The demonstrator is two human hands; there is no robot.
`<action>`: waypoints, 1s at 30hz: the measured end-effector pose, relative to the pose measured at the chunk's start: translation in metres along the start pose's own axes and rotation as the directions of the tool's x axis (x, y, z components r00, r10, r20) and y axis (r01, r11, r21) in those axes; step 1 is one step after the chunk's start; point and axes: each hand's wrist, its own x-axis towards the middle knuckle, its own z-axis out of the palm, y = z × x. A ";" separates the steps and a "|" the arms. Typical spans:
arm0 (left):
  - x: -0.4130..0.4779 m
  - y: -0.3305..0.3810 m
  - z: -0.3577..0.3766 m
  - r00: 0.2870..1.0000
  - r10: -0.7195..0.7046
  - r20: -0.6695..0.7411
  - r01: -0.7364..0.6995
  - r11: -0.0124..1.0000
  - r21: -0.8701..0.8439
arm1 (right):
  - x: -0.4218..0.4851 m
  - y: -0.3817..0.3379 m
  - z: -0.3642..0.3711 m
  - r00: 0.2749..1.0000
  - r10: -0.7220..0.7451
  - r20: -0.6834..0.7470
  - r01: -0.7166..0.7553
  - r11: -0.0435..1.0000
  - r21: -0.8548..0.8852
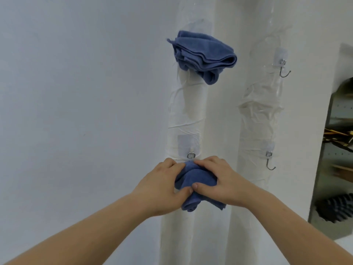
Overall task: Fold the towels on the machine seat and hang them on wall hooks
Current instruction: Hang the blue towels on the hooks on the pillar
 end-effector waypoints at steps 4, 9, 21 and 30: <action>0.003 0.004 -0.014 0.999 -0.005 -0.042 0.007 0.999 0.045 | 0.003 -0.008 -0.011 1.000 0.010 -0.008 -0.010 1.000 0.020; -0.001 0.009 -0.021 1.000 0.023 -0.021 -0.022 0.997 0.077 | 0.005 -0.013 -0.017 1.000 0.018 0.004 -0.019 0.999 0.033; -0.070 0.027 -0.009 0.947 0.153 -0.284 -0.205 0.965 -0.165 | -0.072 -0.029 -0.004 0.884 0.107 -0.456 -0.045 0.989 0.144; -0.165 0.060 0.108 0.954 0.143 0.264 0.041 0.810 -0.585 | -0.237 -0.009 0.085 0.684 0.663 -0.305 -0.572 0.747 0.340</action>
